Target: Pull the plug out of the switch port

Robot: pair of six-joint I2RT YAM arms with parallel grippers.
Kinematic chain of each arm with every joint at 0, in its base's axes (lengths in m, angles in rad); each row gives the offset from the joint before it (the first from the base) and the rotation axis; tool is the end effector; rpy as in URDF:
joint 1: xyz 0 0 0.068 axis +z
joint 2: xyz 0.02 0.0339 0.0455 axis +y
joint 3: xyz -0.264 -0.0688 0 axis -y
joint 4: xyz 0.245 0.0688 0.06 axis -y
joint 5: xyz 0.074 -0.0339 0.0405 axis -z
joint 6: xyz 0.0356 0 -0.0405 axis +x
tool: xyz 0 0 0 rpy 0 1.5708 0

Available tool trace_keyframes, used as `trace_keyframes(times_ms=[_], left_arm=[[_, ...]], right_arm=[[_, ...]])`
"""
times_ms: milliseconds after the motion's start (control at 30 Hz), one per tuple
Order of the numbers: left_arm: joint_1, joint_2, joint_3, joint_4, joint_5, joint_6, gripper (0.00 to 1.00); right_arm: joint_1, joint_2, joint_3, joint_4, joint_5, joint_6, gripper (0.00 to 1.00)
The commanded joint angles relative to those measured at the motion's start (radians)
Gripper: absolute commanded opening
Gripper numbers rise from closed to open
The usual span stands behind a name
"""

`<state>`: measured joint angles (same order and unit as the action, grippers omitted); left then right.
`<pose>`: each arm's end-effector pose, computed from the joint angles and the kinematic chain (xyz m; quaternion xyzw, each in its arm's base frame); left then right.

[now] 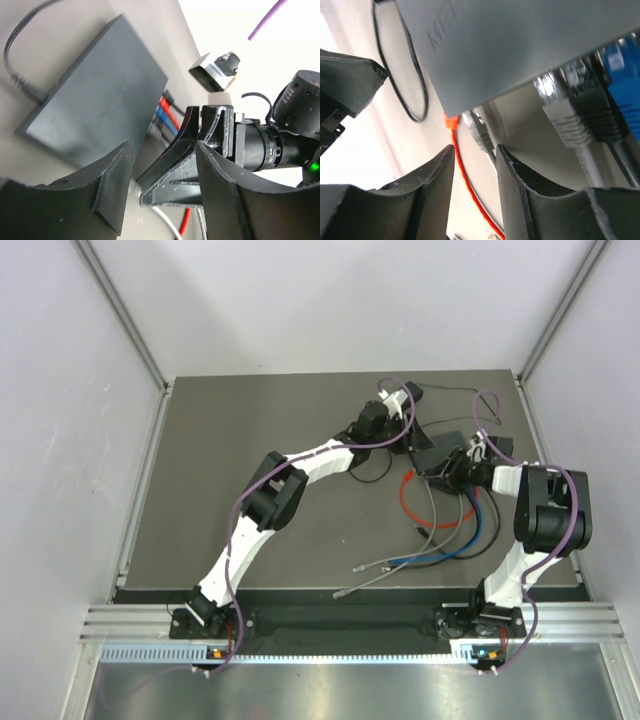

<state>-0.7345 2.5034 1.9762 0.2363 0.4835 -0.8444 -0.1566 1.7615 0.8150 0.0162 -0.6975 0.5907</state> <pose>0.4157 -0.3977 0.1691 0.1000 0.7855 -0.5469 0.2720 0.3221 -0.0277 0.1278 0.2254 0.8697 0.3805 0.2191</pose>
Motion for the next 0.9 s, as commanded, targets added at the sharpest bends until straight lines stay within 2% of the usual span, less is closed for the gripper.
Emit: trace_keyframes(times_ms=[0,100,233,433,567,867], left_arm=[[-0.013,0.031,0.047,0.138,-0.006,-0.021,0.59],[-0.017,0.064,0.062,0.208,-0.005,-0.056,0.6],[-0.017,0.12,0.101,0.218,-0.016,-0.085,0.6],[-0.014,0.15,0.107,0.078,-0.026,-0.085,0.56],[-0.006,0.14,0.093,-0.07,-0.06,-0.09,0.53],[-0.002,0.147,0.078,-0.143,-0.056,-0.122,0.5]], right_arm=[[-0.008,0.01,0.006,0.102,0.007,0.04,0.4],[-0.009,0.018,0.004,0.12,0.016,0.052,0.4],[-0.009,0.033,-0.004,0.14,0.015,0.061,0.38],[-0.008,0.072,0.012,0.152,0.007,0.054,0.36],[-0.006,0.079,0.019,0.156,0.026,0.069,0.35],[-0.003,0.107,0.058,0.078,0.069,0.049,0.29]])
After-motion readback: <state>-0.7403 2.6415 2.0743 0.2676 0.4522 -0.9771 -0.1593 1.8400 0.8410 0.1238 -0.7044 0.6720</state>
